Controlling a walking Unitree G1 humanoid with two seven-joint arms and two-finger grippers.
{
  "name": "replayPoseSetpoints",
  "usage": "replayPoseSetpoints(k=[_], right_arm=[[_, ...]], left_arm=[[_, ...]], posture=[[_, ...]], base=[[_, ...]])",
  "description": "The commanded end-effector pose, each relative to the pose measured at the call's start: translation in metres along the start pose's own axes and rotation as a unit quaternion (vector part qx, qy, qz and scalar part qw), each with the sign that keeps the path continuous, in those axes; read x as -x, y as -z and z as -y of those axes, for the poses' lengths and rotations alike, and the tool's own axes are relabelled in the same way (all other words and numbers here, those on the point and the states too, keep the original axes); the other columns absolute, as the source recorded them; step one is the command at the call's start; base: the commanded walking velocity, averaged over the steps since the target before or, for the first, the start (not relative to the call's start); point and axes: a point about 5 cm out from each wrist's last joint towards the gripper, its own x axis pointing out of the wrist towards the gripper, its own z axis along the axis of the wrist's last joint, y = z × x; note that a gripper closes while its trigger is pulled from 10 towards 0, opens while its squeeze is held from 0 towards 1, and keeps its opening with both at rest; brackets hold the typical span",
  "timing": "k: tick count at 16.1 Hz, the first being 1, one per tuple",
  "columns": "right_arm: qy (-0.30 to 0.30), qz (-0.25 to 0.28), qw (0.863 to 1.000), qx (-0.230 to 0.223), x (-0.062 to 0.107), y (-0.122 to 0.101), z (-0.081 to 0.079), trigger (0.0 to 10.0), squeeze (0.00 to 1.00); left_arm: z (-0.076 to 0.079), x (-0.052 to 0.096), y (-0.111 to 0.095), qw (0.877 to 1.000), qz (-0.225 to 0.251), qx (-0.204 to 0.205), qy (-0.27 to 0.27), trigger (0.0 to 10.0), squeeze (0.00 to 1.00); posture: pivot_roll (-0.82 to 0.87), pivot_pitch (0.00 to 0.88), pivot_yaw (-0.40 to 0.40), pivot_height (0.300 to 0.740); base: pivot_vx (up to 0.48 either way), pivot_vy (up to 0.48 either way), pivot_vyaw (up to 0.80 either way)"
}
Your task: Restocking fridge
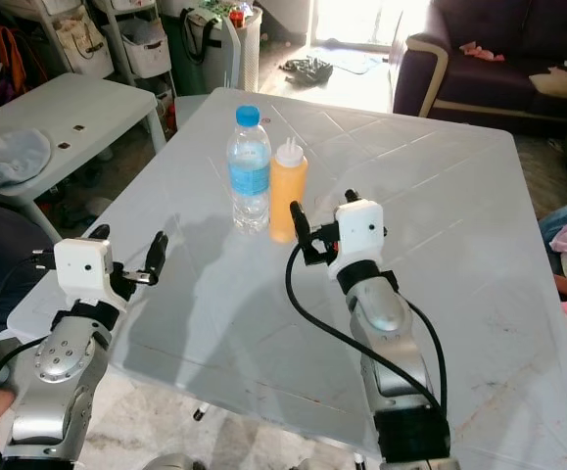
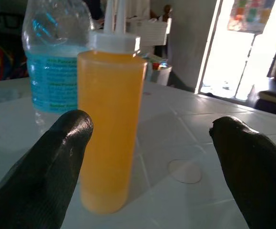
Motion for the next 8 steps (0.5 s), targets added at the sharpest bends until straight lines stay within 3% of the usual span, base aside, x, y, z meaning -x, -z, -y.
replayPoseSetpoints(k=[1, 8], right_arm=[[-0.008, 0.008, 1.0, -0.002, -0.005, -0.003, 0.001, 10.0, 0.0], [-0.059, -0.002, 0.998, 0.01, -0.022, 0.0, 0.002, 10.0, 0.0]], left_arm=[[-0.001, -0.001, -0.005, 1.0, 0.005, -0.008, 0.005, 10.0, 0.0], [-0.003, 0.004, -0.008, 1.0, 0.001, -0.019, 0.011, 10.0, 0.0]], posture=[[0.04, 0.048, 0.01, 0.74], [0.07, 0.073, 0.026, 0.74]], base=[[0.0, 0.0, 0.0], [0.0, 0.0, 0.0]])
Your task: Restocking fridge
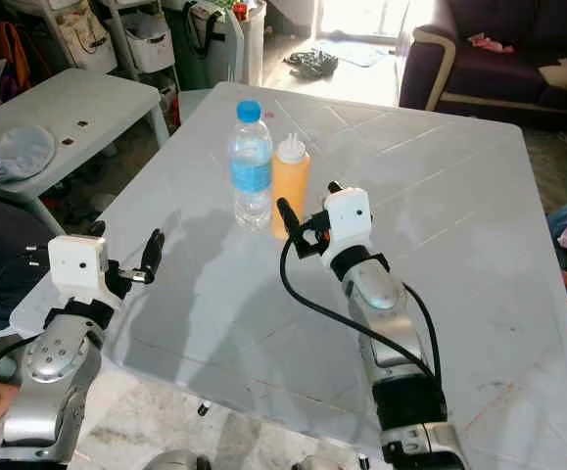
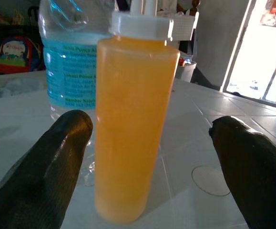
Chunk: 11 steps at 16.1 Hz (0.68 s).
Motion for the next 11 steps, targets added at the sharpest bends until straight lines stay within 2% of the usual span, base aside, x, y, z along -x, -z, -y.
replayPoseSetpoints(k=[1, 7, 11], right_arm=[[-0.011, 0.007, 1.0, 0.008, -0.004, -0.002, 0.002, 10.0, 0.0], [-0.038, 0.026, 0.998, 0.037, -0.023, -0.015, 0.017, 10.0, 0.0], [-0.077, 0.029, 0.996, 0.037, -0.028, -0.018, 0.014, 10.0, 0.0]], left_arm=[[0.0, 0.002, -0.004, 1.0, 0.002, -0.01, 0.009, 10.0, 0.0], [-0.005, 0.006, -0.007, 1.0, -0.004, -0.019, 0.01, 10.0, 0.0], [-0.005, 0.006, -0.009, 1.0, -0.005, -0.021, 0.012, 10.0, 0.0]], posture=[[0.08, 0.075, 0.026, 0.74], [0.1, 0.09, 0.037, 0.74], [0.11, 0.09, 0.041, 0.74]], base=[[0.0, 0.0, 0.0], [0.0, 0.0, 0.0], [0.0, 0.0, 0.0]])
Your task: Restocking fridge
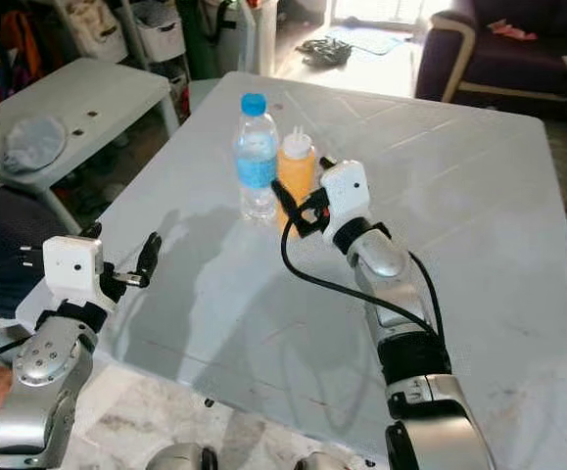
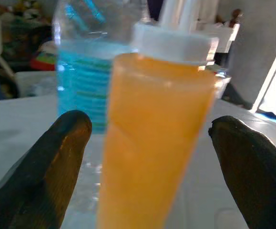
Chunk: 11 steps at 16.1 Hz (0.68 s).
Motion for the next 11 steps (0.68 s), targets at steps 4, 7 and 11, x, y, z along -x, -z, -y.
replayPoseSetpoints(k=[4, 7, 11], right_arm=[[-0.036, 0.006, 0.999, 0.013, -0.004, -0.004, 0.002, 10.0, 0.0], [-0.037, 0.013, 0.999, 0.02, -0.01, -0.012, 0.01, 10.0, 0.0], [-0.046, 0.024, 0.998, 0.032, -0.016, -0.019, 0.015, 10.0, 0.0]], left_arm=[[-0.001, 0.0, -0.004, 1.0, 0.002, -0.008, 0.006, 10.0, 0.0], [0.0, 0.001, -0.005, 1.0, 0.0, -0.009, 0.007, 10.0, 0.0], [0.0, 0.002, -0.005, 1.0, -0.001, -0.01, 0.007, 10.0, 0.0]], posture=[[0.11, 0.091, 0.045, 0.74], [0.11, 0.093, 0.045, 0.74], [0.12, 0.097, 0.044, 0.74]], base=[[0.0, 0.0, 0.0], [0.0, 0.0, 0.0], [0.0, 0.0, 0.0]])
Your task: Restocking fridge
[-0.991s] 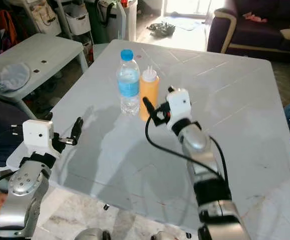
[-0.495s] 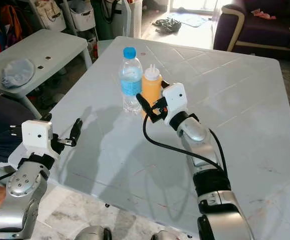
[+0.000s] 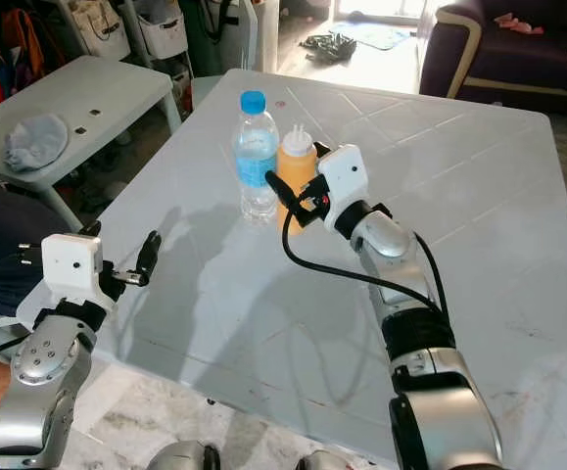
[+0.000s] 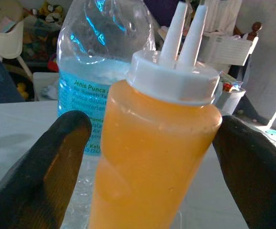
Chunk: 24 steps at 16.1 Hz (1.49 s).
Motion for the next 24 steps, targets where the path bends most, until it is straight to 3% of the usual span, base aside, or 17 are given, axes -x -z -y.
replayPoseSetpoints(k=[1, 4, 5, 6, 7, 10, 11, 12, 13, 14, 15, 16, 21, 24], right_arm=[[-0.003, 0.013, 1.0, 0.004, -0.005, -0.008, 0.005, 10.0, 0.0], [-0.015, 0.015, 1.0, -0.017, -0.01, -0.01, 0.006, 9.8, 0.0], [-0.024, 0.014, 0.999, -0.019, -0.01, -0.009, 0.004, 6.8, 0.0], [-0.035, 0.012, 0.999, -0.02, -0.011, -0.008, 0.002, 4.8, 0.0], [-0.047, 0.011, 0.999, -0.025, -0.013, -0.006, -0.002, 0.0, 0.0], [-0.056, 0.01, 0.998, -0.034, -0.016, -0.005, -0.004, 0.0, 0.0], [-0.057, 0.01, 0.998, -0.037, -0.017, -0.005, -0.004, 0.4, 0.0], [-0.057, 0.009, 0.998, -0.038, -0.017, -0.005, -0.004, 1.5, 0.0], [-0.056, 0.009, 0.998, -0.039, -0.016, -0.005, -0.003, 1.3, 0.0], [-0.055, 0.008, 0.998, -0.039, -0.015, -0.004, -0.003, 2.6, 0.0], [-0.053, 0.007, 0.998, -0.037, -0.014, -0.003, -0.003, 6.7, 0.0], [-0.051, 0.006, 0.998, -0.037, -0.013, -0.002, -0.002, 10.0, 0.0], [0.009, 0.041, 0.998, -0.041, -0.005, -0.014, -0.003, 10.0, 0.0], [0.07, 0.065, 0.993, -0.069, 0.012, -0.024, -0.019, 10.0, 0.0]], left_arm=[[0.0, 0.002, -0.001, 1.0, -0.002, -0.009, 0.006, 10.0, 0.0], [0.0, 0.002, -0.002, 1.0, -0.003, -0.008, 0.007, 10.0, 0.0], [0.0, 0.002, -0.001, 1.0, -0.003, -0.008, 0.007, 10.0, 0.0], [0.0, 0.002, -0.001, 1.0, -0.004, -0.008, 0.007, 10.0, 0.0], [0.001, 0.002, -0.001, 1.0, -0.005, -0.008, 0.008, 10.0, 0.0], [0.001, 0.002, 0.0, 1.0, -0.005, -0.007, 0.008, 10.0, 0.0], [0.001, 0.002, 0.0, 1.0, -0.005, -0.007, 0.007, 10.0, 0.0], [0.002, 0.002, 0.0, 1.0, -0.005, -0.007, 0.007, 10.0, 0.0], [0.002, 0.002, 0.0, 1.0, -0.005, -0.007, 0.007, 10.0, 0.0], [0.002, 0.001, 0.0, 1.0, -0.005, -0.006, 0.007, 10.0, 0.0], [0.002, 0.001, 0.0, 1.0, -0.005, -0.006, 0.007, 10.0, 0.0], [0.003, 0.001, 0.0, 1.0, -0.004, -0.006, 0.007, 10.0, 0.0], [-0.002, -0.005, -0.004, 1.0, 0.002, -0.017, -0.004, 10.0, 0.0], [-0.005, -0.007, -0.002, 0.999, -0.012, -0.022, -0.028, 10.0, 0.0]], posture=[[0.12, 0.098, 0.044, 0.74], [0.12, 0.099, 0.043, 0.74], [0.12, 0.099, 0.042, 0.74], [0.12, 0.099, 0.043, 0.74], [0.12, 0.099, 0.042, 0.74], [0.13, 0.098, 0.039, 0.74], [0.13, 0.097, 0.038, 0.74], [0.12, 0.097, 0.037, 0.74], [0.12, 0.096, 0.037, 0.74], [0.12, 0.095, 0.036, 0.74], [0.12, 0.094, 0.036, 0.74], [0.12, 0.093, 0.034, 0.74], [0.12, 0.099, 0.026, 0.74], [0.1, 0.104, 0.012, 0.74]], base=[[0.0, 0.0, 0.0], [0.0, 0.0, 0.0], [0.0, 0.0, 0.0], [0.0, 0.0, 0.0], [0.0, 0.0, 0.0], [0.0, 0.0, 0.0], [0.0, 0.0, 0.0], [0.0, 0.0, 0.0], [0.0, 0.0, 0.0], [0.0, 0.0, 0.0], [0.0, 0.0, 0.0], [0.0, 0.0, 0.0], [0.0, 0.0, 0.0], [0.0, 0.0, 0.0]])
